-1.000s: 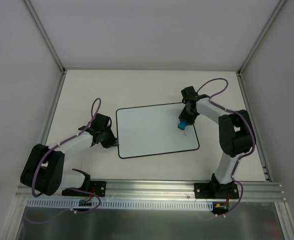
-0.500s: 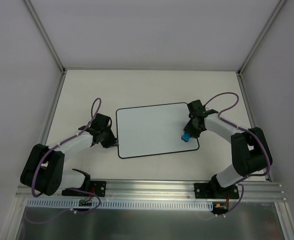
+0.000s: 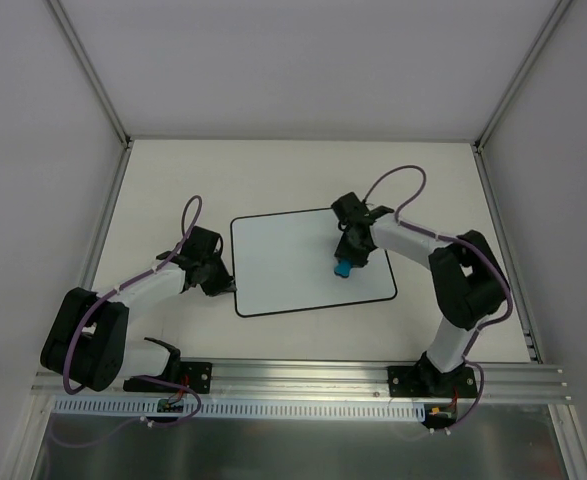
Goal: Erase the whiteboard
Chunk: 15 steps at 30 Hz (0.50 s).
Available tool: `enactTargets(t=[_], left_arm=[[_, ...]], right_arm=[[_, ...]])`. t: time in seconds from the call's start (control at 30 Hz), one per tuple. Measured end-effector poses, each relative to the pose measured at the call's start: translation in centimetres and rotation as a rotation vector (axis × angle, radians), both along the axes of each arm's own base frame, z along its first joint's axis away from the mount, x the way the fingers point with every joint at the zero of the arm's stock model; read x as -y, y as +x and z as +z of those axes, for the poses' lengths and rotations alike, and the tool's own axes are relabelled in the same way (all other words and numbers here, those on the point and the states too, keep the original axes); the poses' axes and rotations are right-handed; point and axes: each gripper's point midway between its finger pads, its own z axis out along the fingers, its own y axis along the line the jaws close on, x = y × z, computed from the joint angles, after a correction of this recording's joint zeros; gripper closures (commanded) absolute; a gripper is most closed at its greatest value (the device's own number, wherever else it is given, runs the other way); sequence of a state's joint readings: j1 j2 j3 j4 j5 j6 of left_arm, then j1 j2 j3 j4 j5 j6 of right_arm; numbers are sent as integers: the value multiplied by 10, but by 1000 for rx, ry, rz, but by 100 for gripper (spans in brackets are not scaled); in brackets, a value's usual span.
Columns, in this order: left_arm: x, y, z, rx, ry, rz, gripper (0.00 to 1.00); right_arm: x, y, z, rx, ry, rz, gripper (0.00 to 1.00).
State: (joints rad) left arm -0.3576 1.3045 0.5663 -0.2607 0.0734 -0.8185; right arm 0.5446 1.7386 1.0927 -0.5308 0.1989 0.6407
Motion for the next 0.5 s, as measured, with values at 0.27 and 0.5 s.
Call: enactTargets(t=[0.27, 0.5], left_arm=[[-1, 0, 0, -1, 5, 2, 100], [-1, 0, 0, 0, 5, 3, 100]], right_arm=[[-103, -24, 1, 15, 90, 265, 100], [-58, -20, 1, 23, 136, 162, 100]])
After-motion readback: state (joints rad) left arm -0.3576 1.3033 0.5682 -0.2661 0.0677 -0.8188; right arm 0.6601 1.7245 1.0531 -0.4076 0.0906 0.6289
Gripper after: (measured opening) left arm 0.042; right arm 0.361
